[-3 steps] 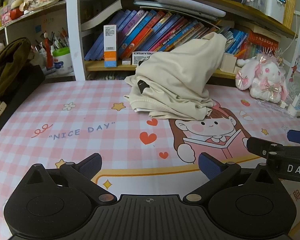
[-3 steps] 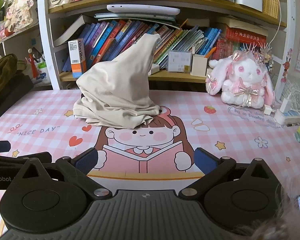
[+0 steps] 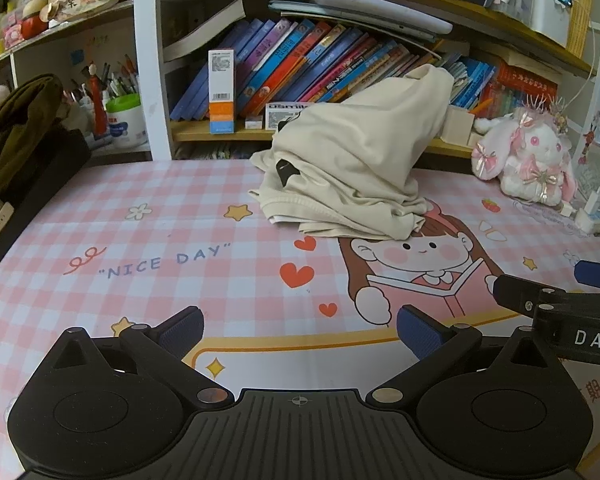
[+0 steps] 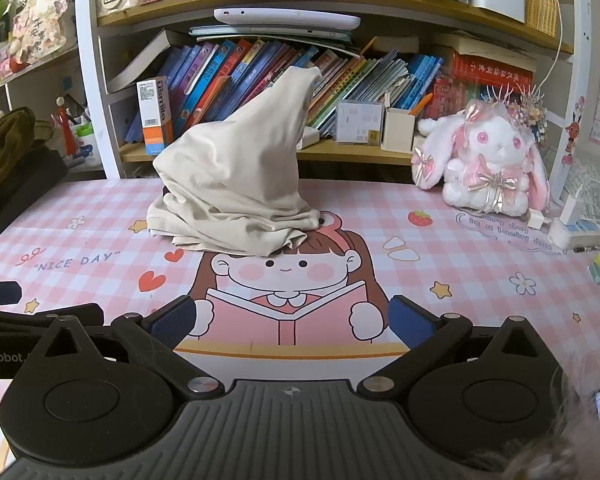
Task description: Fold clothes
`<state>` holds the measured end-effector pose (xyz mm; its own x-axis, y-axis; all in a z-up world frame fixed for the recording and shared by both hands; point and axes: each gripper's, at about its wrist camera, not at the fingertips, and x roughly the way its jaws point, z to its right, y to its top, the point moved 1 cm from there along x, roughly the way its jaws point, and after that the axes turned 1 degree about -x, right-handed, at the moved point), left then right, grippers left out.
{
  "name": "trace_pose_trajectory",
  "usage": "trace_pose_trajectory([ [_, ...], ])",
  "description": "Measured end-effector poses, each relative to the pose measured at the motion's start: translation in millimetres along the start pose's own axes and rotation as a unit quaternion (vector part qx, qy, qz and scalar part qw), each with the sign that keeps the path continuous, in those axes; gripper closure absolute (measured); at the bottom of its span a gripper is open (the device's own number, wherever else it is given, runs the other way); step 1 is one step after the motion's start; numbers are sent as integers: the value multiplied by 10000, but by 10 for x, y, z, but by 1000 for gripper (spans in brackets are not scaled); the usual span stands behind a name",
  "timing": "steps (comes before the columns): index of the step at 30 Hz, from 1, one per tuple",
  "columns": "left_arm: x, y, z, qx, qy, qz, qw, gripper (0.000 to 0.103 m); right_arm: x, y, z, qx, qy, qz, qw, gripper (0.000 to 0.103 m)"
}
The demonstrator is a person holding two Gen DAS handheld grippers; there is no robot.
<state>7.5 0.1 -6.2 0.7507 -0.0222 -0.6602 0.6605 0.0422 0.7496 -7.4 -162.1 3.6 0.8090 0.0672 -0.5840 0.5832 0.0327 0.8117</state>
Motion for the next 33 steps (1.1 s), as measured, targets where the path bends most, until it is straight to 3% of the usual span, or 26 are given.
trace_pose_trajectory([
  [9, -27, 5, -46, 23, 61, -70, 10000, 0, 37, -32, -7, 83, 78, -130, 9999, 0],
  [16, -130, 37, -13, 65, 307, -8, 9995, 0, -43, -49, -62, -20, 257, -115, 9996, 0],
  [33, -1, 50, 2, 84, 114, -164, 9998, 0, 11, -25, -8, 163, 185, -141, 9996, 0],
])
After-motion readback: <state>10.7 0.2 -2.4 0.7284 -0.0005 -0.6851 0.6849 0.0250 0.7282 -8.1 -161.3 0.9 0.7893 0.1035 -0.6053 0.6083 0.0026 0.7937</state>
